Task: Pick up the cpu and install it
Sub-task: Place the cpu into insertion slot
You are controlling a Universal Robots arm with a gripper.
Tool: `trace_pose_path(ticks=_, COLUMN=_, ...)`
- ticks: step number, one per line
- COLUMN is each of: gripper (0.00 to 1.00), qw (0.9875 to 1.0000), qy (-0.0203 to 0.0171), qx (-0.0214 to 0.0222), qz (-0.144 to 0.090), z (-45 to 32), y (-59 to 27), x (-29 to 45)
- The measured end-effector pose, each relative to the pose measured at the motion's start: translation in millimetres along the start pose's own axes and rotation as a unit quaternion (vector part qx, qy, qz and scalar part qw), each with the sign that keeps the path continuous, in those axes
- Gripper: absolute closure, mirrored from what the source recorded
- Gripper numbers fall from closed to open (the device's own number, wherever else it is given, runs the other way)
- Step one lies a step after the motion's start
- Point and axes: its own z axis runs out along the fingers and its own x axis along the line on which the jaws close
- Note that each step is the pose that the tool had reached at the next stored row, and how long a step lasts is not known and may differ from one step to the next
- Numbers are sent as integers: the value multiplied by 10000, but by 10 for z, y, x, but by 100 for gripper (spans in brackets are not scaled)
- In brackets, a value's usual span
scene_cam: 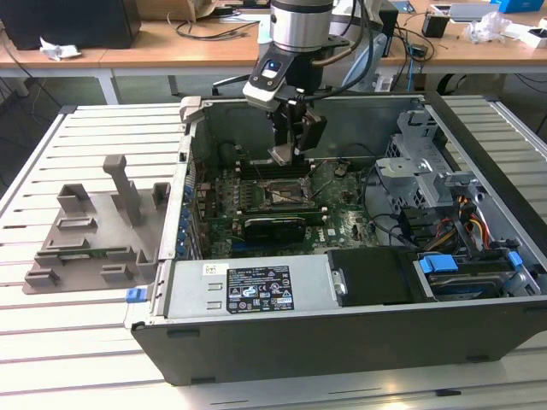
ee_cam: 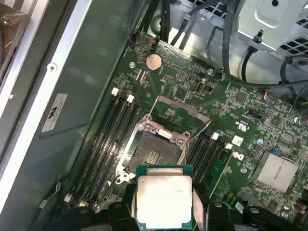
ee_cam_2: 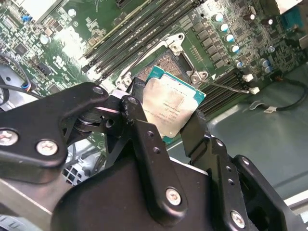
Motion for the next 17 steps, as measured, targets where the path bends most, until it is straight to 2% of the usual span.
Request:
trace_pose_path(ticks=6, gripper=45, qw=9996, qy=13, qx=9, qz=292, z=0, y=0, x=0)
trace_pose_path(ticks=9, gripper=45, qw=9986, qy=25, qx=17, qz=535, z=0, y=0, x=0)
trace_pose_path(ticks=13, gripper=45, qw=9967, qy=38, qx=25, qz=809, z=0, y=0, x=0)
trace_pose_path(ticks=16, gripper=45, qw=9948, qy=47, qx=32, qz=1019, z=0, y=0, x=0)
trace_pose_path(ticks=17, gripper=45, qw=9937, qy=50, qx=35, qz=1115, z=0, y=0, x=0)
